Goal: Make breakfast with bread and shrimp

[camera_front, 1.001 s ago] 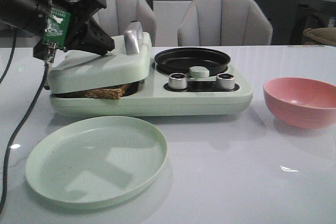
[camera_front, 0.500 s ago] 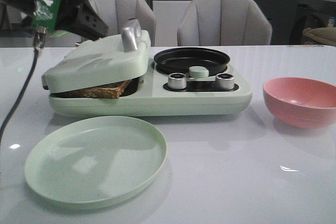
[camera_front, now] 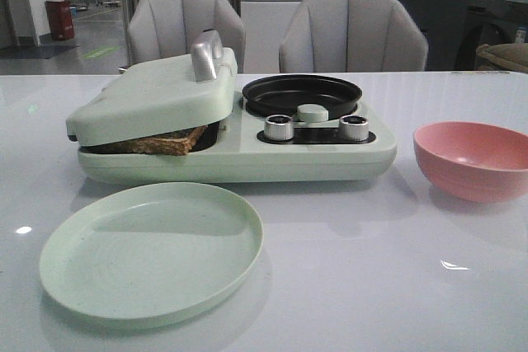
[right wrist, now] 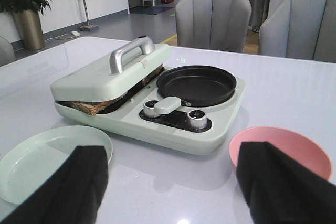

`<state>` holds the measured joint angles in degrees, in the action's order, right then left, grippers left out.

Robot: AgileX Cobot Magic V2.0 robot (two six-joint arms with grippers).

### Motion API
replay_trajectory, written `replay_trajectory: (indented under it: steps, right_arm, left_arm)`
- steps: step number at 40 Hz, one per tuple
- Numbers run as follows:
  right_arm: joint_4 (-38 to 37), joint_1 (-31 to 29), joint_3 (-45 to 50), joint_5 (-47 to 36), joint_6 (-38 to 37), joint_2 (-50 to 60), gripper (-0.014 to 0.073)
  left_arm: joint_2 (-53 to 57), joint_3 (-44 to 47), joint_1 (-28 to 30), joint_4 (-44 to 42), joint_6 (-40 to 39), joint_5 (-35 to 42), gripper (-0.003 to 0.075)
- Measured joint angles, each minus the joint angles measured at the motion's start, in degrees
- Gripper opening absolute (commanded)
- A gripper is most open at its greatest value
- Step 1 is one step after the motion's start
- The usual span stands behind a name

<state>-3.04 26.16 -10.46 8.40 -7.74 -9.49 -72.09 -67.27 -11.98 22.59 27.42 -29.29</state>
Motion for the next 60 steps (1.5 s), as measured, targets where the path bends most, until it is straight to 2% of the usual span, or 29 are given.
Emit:
replay_trajectory:
  steps: [5,12,26,41,48,60]
  right_arm:
    - [0.0,0.0,0.0,0.0,0.0,0.0,0.0603]
    - [0.0,0.0,0.0,0.0,0.0,0.0,0.0603]
    - [0.0,0.0,0.0,0.0,0.0,0.0,0.0603]
    - [0.0,0.0,0.0,0.0,0.0,0.0,0.0603]
    - [0.0,0.0,0.0,0.0,0.0,0.0,0.0603]
    - [0.0,0.0,0.0,-0.13,0.0,0.0,0.0603]
  left_arm:
    - [7.83,2.71,0.0,-11.78,-8.78,-0.12,0.0116]
    - [20.1,10.55,0.0,-15.63,-11.82,2.5,0.0116]
    - [43.03,28.35,0.0,-14.11,-12.19,3.6,0.0116]
    - [64.51,40.51,0.0,-12.12,-12.19,3.6,0.0113]
    - [69.73,44.16,0.0,-11.41,-12.19,3.6,0.0113]
    - [70.11,47.57,0.0,-9.4,-12.19,3.5,0.0113]
